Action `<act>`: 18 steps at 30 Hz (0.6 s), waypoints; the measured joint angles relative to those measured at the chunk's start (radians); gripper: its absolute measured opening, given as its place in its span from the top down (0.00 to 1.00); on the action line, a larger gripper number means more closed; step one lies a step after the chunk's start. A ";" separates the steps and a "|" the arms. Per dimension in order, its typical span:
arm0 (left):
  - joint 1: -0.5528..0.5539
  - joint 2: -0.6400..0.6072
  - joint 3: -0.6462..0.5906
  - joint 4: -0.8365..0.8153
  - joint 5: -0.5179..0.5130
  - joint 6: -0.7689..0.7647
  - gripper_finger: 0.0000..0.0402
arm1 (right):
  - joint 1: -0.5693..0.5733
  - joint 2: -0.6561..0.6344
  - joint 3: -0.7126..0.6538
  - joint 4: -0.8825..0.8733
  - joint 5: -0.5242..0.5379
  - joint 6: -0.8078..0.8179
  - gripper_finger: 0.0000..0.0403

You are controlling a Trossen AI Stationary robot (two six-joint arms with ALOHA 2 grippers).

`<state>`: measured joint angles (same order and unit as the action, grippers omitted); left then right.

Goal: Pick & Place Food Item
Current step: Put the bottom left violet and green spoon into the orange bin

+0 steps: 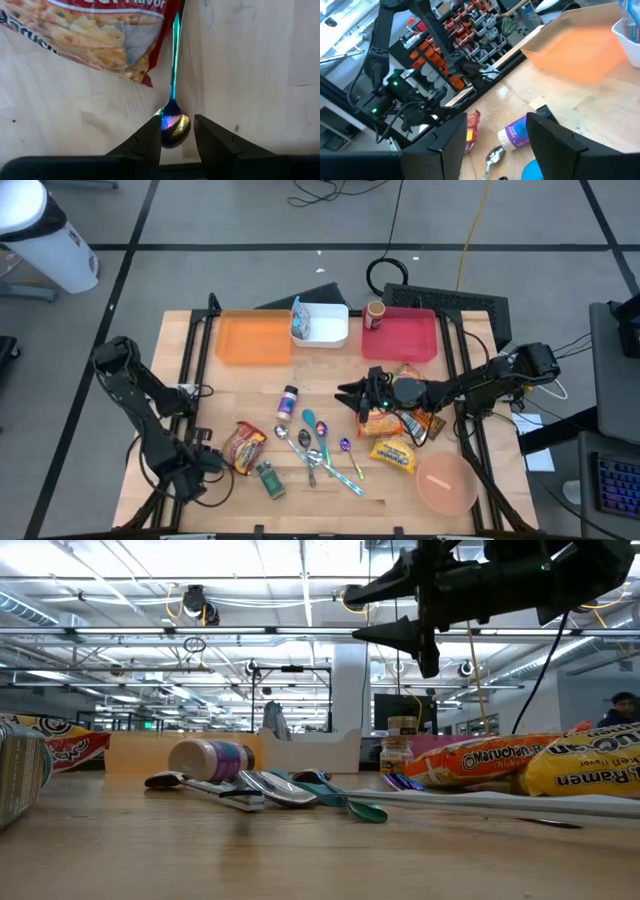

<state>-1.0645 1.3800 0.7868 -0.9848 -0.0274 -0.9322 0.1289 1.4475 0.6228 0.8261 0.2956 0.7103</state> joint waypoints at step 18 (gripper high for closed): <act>-0.011 0.000 -0.043 0.090 -0.079 -0.001 0.69 | -0.004 0.000 0.000 -0.010 0.018 -0.017 0.51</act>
<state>-1.0752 1.3800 0.7438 -0.8944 -0.1063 -0.9334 0.1246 1.4475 0.6228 0.8165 0.3134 0.6933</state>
